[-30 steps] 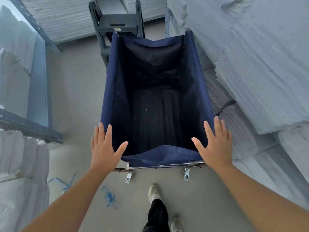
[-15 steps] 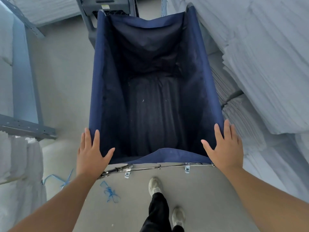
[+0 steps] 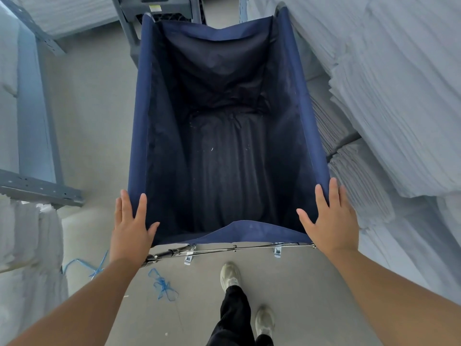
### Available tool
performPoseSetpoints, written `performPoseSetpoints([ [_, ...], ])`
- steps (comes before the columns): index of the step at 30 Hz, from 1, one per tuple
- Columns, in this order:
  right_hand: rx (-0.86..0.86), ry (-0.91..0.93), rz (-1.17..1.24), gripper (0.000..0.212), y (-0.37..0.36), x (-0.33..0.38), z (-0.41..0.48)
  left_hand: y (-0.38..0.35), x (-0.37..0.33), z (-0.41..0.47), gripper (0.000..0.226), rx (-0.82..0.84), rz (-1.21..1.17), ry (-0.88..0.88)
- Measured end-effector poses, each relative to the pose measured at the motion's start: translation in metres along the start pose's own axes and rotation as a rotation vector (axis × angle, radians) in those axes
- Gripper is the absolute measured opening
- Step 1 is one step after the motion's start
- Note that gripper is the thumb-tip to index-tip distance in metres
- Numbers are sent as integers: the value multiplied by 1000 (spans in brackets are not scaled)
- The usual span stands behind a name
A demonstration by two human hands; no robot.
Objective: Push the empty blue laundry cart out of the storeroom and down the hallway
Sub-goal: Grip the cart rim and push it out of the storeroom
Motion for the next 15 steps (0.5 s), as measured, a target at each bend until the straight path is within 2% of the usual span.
performPoseSetpoints([
  [15,-21,-4,19,77,-7,1,-40,-2,9,-33,79,26,1,11],
])
Point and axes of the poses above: each hand's wrist, its own z-axis towards the middle knuckle, its own y-axis out of the back of the hand, x = y × z, the point moved 2 cm from there along z, towards the middle knuckle, and after that the axes turned 12 degrees about z, right-handed, at the moved point
